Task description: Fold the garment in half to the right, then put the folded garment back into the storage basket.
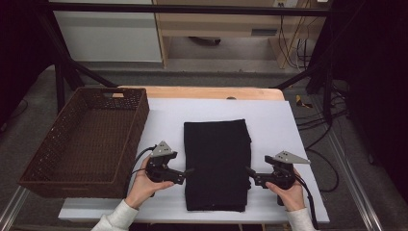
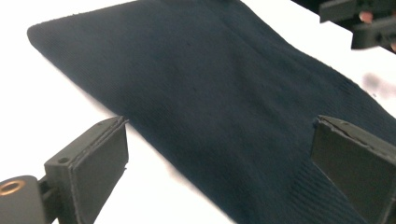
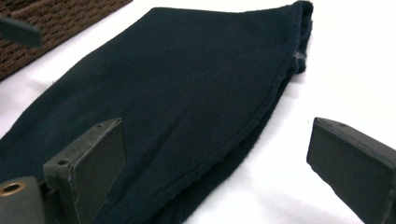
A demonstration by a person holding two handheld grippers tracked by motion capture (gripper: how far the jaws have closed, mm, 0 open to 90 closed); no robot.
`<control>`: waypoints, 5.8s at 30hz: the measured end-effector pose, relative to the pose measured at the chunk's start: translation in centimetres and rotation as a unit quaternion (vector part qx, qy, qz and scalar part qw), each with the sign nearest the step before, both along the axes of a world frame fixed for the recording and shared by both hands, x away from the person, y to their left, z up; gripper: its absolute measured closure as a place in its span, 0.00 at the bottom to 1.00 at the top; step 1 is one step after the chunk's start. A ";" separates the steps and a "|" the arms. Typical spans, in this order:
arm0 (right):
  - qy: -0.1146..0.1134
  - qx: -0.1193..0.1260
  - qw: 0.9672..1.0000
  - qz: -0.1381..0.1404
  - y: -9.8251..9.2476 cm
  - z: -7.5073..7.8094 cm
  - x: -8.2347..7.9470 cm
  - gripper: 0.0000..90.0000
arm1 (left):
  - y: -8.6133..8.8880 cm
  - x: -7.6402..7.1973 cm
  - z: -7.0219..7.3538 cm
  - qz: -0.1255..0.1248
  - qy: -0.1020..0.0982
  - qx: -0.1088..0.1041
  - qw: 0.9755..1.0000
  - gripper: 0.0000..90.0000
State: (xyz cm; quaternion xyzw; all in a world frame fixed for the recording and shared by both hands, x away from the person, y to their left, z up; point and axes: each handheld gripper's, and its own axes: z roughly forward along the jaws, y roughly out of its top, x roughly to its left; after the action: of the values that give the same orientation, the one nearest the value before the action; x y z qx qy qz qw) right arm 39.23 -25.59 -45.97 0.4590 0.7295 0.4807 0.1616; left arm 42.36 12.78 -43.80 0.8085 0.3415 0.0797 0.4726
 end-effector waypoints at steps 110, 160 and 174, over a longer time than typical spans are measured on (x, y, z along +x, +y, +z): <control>0.088 -0.047 0.995 0.014 4.9 -2.6 -3.9 0.18 | -3.6 13.5 -4.4 0.117 0.032 0.047 0.992 0.80; 0.152 0.028 0.988 0.008 5.3 -1.6 -3.9 0.82 | -3.2 13.0 -0.7 0.096 0.021 0.002 0.995 0.85; 0.149 0.029 0.988 0.010 5.2 -1.3 -3.9 0.82 | -3.9 12.3 1.7 0.083 -0.008 0.000 0.996 0.86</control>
State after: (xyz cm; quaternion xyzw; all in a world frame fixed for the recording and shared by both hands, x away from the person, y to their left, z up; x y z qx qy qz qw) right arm 35.29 -20.38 -47.31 0.5227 0.7355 0.4297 0.0331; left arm 54.63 8.84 -42.13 0.7765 0.4037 0.1255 0.4672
